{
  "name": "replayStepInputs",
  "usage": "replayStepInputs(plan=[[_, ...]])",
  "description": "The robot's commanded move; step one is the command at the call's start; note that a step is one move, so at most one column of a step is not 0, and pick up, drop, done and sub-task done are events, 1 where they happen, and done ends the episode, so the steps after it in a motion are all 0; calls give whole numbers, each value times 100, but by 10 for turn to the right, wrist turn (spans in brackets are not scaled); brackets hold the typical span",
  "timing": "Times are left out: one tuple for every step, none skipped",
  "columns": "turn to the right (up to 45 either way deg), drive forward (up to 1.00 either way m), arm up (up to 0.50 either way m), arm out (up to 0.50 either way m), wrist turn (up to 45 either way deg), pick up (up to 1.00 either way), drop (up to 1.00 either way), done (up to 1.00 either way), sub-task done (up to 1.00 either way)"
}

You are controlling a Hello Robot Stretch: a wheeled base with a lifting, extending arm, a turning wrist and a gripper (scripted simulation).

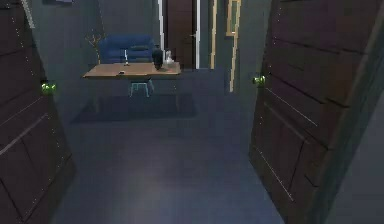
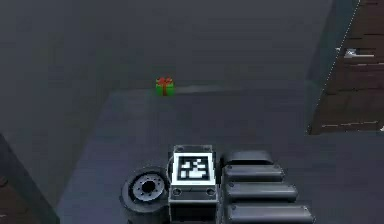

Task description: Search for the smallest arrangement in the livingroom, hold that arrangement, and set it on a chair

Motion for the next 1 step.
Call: replayStepInputs(plan=[[0,100,0,0,0,0,0,0,0]])
